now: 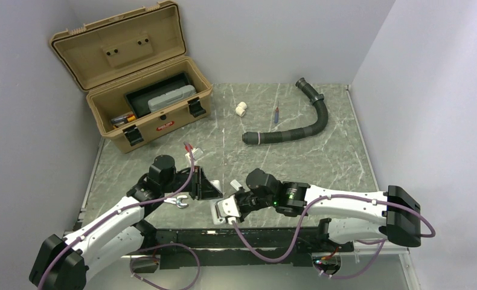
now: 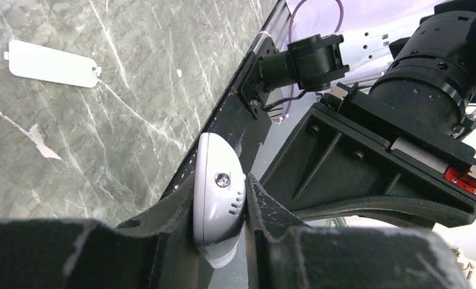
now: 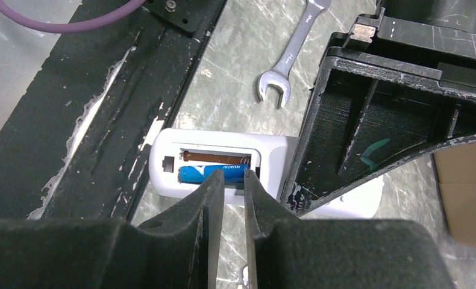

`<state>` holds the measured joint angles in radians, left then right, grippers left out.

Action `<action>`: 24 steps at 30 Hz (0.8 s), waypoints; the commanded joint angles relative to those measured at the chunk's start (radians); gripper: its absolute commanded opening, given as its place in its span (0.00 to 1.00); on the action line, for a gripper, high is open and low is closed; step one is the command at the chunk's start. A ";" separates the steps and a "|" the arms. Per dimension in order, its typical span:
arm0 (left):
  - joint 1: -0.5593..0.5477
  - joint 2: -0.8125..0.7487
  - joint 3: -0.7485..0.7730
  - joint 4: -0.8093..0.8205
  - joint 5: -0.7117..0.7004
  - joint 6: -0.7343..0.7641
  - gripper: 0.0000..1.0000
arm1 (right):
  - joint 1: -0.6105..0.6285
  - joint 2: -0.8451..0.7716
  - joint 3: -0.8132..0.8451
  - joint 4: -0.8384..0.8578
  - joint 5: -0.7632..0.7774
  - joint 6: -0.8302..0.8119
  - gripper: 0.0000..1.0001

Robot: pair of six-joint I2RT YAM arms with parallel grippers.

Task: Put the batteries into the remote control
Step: Adjust the battery in the remote control.

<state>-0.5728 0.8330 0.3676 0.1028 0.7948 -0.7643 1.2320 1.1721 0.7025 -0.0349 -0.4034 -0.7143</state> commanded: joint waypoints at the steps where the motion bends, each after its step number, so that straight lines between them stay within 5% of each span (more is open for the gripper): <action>1: -0.002 -0.026 0.018 0.169 0.025 -0.080 0.00 | 0.012 0.022 0.008 -0.059 -0.004 0.008 0.20; 24: -0.001 -0.022 0.019 0.164 0.012 -0.087 0.00 | 0.020 -0.024 -0.009 -0.121 0.063 -0.002 0.19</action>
<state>-0.5728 0.8330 0.3573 0.1310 0.7803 -0.8066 1.2453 1.1526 0.7025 -0.0586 -0.3492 -0.7162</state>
